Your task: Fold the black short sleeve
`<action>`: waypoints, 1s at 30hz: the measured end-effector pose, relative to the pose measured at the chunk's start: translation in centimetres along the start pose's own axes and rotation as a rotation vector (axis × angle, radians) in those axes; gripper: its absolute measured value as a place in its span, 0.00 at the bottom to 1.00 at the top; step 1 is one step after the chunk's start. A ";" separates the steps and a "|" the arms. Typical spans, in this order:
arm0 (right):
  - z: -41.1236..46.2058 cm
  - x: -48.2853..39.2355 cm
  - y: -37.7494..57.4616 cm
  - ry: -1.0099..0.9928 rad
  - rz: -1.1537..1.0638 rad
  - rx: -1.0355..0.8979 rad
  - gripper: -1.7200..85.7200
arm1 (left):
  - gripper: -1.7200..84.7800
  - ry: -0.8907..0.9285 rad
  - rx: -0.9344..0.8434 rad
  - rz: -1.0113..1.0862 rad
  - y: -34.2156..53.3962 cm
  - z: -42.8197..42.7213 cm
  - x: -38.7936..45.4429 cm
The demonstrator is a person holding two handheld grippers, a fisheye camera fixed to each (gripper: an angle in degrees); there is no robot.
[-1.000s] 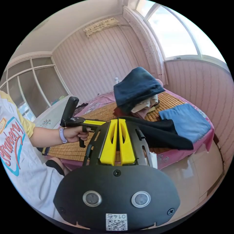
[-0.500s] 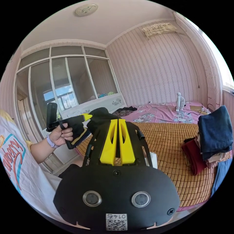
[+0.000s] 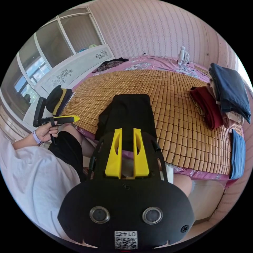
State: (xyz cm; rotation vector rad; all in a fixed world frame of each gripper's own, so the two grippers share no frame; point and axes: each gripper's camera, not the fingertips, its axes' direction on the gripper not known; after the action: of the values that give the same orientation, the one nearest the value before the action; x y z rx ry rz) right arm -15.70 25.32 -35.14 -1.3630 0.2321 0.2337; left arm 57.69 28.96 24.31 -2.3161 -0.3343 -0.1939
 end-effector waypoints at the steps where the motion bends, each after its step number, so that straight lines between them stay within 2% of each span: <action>1: 0.9 -0.5 -0.4 -0.007 -0.018 -0.021 0.11 | 0.09 -0.007 -0.024 0.014 0.0 0.8 0.0; 3: 4.7 -2.7 -1.7 0.006 -0.070 -0.102 0.14 | 0.11 -0.040 -0.136 0.104 -0.1 4.0 0.5; 6: 9.3 -4.6 -3.7 0.051 -0.081 -0.222 0.18 | 0.12 -0.119 -0.203 0.165 0.1 7.1 0.7; 8: 10.9 -5.2 -4.7 0.054 -0.079 -0.205 0.18 | 0.12 -0.149 -0.218 0.196 0.1 8.7 0.8; 10: 12.3 -5.5 -5.6 0.032 -0.096 -0.188 0.16 | 0.12 -0.166 -0.259 0.219 -0.1 10.5 0.8; 13: 14.6 -4.0 -7.0 0.045 -0.056 -0.223 0.07 | 0.06 -0.251 -0.260 0.286 -0.2 11.9 0.7; 17: 10.6 1.7 -7.9 -0.007 0.103 -0.047 0.03 | 0.02 -0.248 -0.263 0.329 0.3 12.1 -0.6; 20: 5.9 7.8 -7.4 0.035 0.249 0.077 0.02 | 0.01 -0.212 -0.139 0.347 0.9 9.4 -1.3; 22: 4.2 10.2 -6.6 0.058 0.272 0.111 0.03 | 0.01 -0.178 -0.083 0.323 1.2 8.0 -2.3; 25: 5.3 10.7 -5.4 -0.099 0.264 0.094 0.05 | 0.01 -0.093 0.009 0.284 1.5 6.5 -3.7; 27: 8.4 8.6 -4.5 -0.310 0.223 0.055 0.10 | 0.01 -0.013 0.091 0.291 1.2 5.6 -4.0; 30: 12.8 6.9 -3.9 -0.503 0.247 -0.007 0.16 | 0.01 0.022 0.137 0.330 0.4 5.3 -3.8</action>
State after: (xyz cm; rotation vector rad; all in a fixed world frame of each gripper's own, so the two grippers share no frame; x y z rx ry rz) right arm -7.63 37.35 -31.11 -1.2381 -0.0243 0.7720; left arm 54.42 31.84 19.45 -2.1939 0.0467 -0.0306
